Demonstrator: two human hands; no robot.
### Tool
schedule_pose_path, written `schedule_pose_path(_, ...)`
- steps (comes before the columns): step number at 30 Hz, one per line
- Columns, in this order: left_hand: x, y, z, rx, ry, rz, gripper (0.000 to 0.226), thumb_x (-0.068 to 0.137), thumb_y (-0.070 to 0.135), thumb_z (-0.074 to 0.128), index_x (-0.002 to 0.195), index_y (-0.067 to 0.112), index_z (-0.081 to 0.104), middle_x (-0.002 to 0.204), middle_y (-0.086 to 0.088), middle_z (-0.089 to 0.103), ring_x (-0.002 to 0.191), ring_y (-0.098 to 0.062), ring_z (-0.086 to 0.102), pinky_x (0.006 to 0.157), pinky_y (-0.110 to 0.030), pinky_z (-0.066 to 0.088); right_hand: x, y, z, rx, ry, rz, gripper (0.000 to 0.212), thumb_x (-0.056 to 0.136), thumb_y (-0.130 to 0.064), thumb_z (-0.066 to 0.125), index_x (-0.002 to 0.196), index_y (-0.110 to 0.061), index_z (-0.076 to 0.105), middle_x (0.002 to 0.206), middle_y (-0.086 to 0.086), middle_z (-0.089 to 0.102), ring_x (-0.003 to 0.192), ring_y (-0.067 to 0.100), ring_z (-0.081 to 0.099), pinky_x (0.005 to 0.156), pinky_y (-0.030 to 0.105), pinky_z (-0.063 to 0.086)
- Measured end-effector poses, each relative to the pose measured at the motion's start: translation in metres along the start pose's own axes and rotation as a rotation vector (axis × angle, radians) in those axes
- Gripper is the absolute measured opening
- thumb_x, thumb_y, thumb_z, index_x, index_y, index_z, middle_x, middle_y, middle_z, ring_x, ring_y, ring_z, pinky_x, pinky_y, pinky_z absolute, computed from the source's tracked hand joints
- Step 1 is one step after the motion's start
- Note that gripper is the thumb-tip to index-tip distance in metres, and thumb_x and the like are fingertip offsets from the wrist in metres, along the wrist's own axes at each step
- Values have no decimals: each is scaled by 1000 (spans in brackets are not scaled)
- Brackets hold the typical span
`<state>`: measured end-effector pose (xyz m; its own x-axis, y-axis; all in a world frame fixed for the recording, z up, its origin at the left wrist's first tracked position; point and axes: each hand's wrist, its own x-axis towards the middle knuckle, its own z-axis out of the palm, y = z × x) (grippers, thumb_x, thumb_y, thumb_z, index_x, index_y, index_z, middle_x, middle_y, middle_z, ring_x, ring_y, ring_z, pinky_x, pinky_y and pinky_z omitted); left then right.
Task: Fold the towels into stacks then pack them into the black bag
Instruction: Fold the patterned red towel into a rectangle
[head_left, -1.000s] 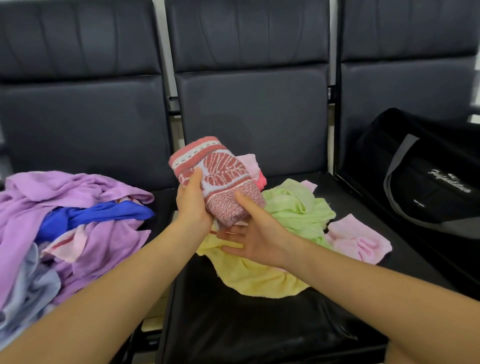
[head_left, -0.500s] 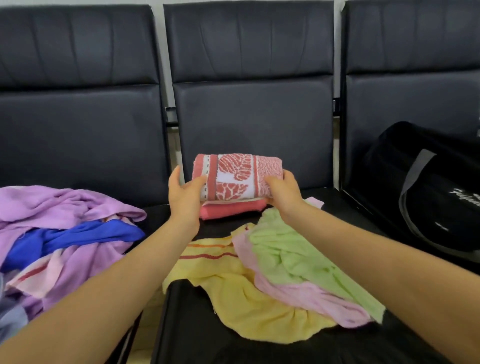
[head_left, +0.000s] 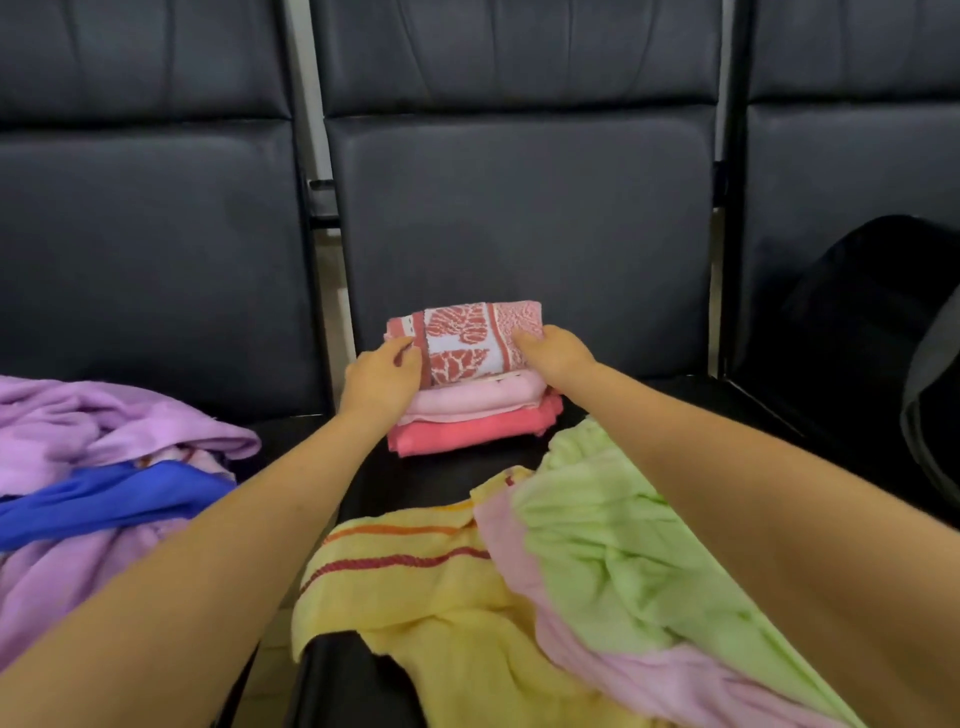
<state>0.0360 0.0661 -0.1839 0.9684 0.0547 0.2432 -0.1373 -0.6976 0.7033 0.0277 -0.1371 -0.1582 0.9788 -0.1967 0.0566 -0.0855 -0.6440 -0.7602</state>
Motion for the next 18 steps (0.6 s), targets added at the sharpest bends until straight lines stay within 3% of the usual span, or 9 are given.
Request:
schedule_pose_path(6, -19, 16, -23, 45, 34, -12, 40, 99, 34, 38, 133, 22, 53, 131, -16, 49, 122, -33, 45, 106, -42, 38, -22, -5, -13, 78, -6, 14, 54, 98, -48, 40, 131, -6, 49, 128, 12, 56, 111, 28, 55, 97, 45, 47)
schedule_pose_path(10, -62, 42, -36, -26, 111, 27, 36, 98, 29, 42, 127, 15, 56, 132, -14, 45, 124, -30, 43, 106, -39, 37, -58, -5, -29, 156, 65, -18, 48, 98, -39, 42, 119, 3, 55, 97, 13, 58, 84, 22, 51, 89, 46, 50)
schedule_pose_path(12, -85, 56, -36, -79, 107, 65, 32, 97, 27, 43, 121, 14, 59, 127, -10, 51, 117, -26, 49, 98, -34, 40, -80, 1, -38, 225, 96, -16, 45, 98, -32, 43, 117, 7, 54, 89, 10, 53, 80, 22, 49, 77, 41, 51)
schedule_pose_path(15, -123, 72, -24, -130, -8, 97, 28, 98, 27, 43, 117, 16, 60, 112, 0, 60, 99, -15, 52, 80, -26, 37, -111, 24, -49, 350, 168, 34, 36, 96, -25, 47, 107, 8, 57, 84, 7, 55, 77, 20, 49, 66, 32, 43)
schedule_pose_path(18, -155, 73, -4, -130, -162, 76, 26, 98, 27, 44, 115, 15, 60, 105, 2, 60, 91, -13, 51, 74, -24, 36, -137, 58, -57, 328, 265, 110, 26, 92, -22, 48, 96, -1, 64, 87, 7, 62, 82, 21, 55, 78, 37, 47)
